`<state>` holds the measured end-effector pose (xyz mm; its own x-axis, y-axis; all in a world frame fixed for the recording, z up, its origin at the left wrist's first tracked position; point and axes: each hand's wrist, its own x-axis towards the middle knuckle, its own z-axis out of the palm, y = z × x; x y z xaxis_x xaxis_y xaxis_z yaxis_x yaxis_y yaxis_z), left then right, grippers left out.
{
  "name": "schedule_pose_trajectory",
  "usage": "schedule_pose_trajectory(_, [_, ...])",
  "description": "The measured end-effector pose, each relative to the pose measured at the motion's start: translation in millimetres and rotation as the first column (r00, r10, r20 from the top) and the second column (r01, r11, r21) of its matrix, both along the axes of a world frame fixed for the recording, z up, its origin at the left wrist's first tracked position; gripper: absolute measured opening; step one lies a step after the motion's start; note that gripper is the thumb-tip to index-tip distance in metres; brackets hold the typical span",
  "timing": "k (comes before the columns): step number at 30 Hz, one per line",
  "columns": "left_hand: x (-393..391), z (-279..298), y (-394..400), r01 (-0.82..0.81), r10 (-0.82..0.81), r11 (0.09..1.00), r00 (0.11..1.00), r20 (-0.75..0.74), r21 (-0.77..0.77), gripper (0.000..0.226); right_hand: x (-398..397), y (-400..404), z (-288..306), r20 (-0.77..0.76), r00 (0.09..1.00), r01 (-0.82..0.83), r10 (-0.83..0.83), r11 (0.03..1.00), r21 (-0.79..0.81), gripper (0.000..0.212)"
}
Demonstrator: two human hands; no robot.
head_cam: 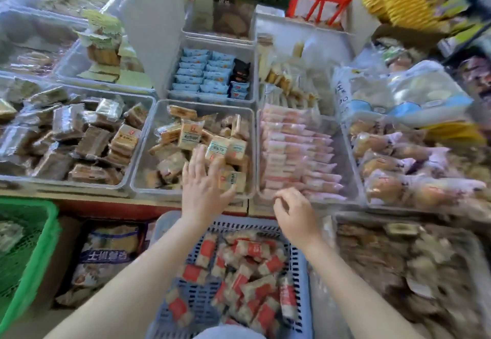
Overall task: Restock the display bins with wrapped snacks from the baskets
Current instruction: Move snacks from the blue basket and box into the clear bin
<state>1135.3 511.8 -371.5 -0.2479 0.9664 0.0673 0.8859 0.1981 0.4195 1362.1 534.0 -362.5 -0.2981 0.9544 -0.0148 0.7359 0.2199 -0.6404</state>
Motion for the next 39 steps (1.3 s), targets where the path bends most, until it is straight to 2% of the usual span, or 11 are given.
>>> schedule_pose_trajectory(2, [73, 15, 3, 0.151, -0.154, 0.988, 0.984, 0.093, 0.041, 0.052, 64, -27, -12, 0.019, 0.984, 0.180, -0.179, 0.982, -0.065, 0.017])
schedule_pose_trajectory(4, [140, 28, 5, 0.273, -0.233, 0.945, 0.948, 0.216, -0.178, 0.038, 121, -49, -24, 0.058, 0.942, 0.337, -0.332, 0.934, -0.123, 0.018])
schedule_pose_trajectory(7, [234, 28, 3, 0.486, -0.319, 0.765, 0.856, 0.407, -0.423, 0.029, 208, -72, -34, 0.126, 0.877, 0.479, -0.463, 0.863, -0.161, 0.014])
schedule_pose_trajectory(10, [309, 17, -5, 0.593, -0.366, 0.645, 0.793, 0.487, -0.481, 0.020, 294, -83, -41, 0.231, 0.810, 0.580, -0.539, 0.794, -0.180, 0.023])
schedule_pose_trajectory(16, [397, -7, -15, 0.539, -0.225, 0.643, 0.812, 0.539, -0.544, 0.013, 411, -67, -64, 0.275, 0.702, 0.712, -0.657, 0.652, -0.262, 0.052])
schedule_pose_trajectory(20, [419, -10, -18, 0.484, -0.127, 0.644, 0.832, 0.540, -0.593, 0.014, 429, -48, -89, 0.365, 0.760, 0.647, -0.538, 0.680, -0.344, 0.072])
schedule_pose_trajectory(25, [422, 0, -19, 0.366, 0.067, 0.699, 0.822, 0.566, -0.615, 0.014, 421, -41, -99, 0.426, 0.738, 0.658, -0.523, 0.697, -0.285, 0.073])
schedule_pose_trajectory(28, [426, 0, -19, 0.303, 0.209, 0.722, 0.762, 0.613, -0.622, 0.021, 404, -54, -85, 0.251, 0.780, 0.625, -0.573, 0.723, -0.295, 0.064])
schedule_pose_trajectory(31, [437, 8, -22, 0.331, 0.338, 0.732, 0.583, 0.739, -0.596, 0.025, 381, -70, -57, -0.085, 0.787, 0.542, -0.611, 0.750, -0.379, 0.054])
schedule_pose_trajectory(36, [432, 25, -26, 0.308, 0.362, 0.831, 0.335, 0.870, -0.464, 0.028, 346, -82, -9, -0.296, 0.841, 0.387, -0.453, 0.886, -0.255, 0.058])
schedule_pose_trajectory(39, [401, 34, -18, 0.281, 0.313, 0.866, 0.343, 0.886, -0.414, 0.029, 332, -74, 10, -0.457, 0.776, 0.310, -0.434, 0.894, -0.324, 0.025])
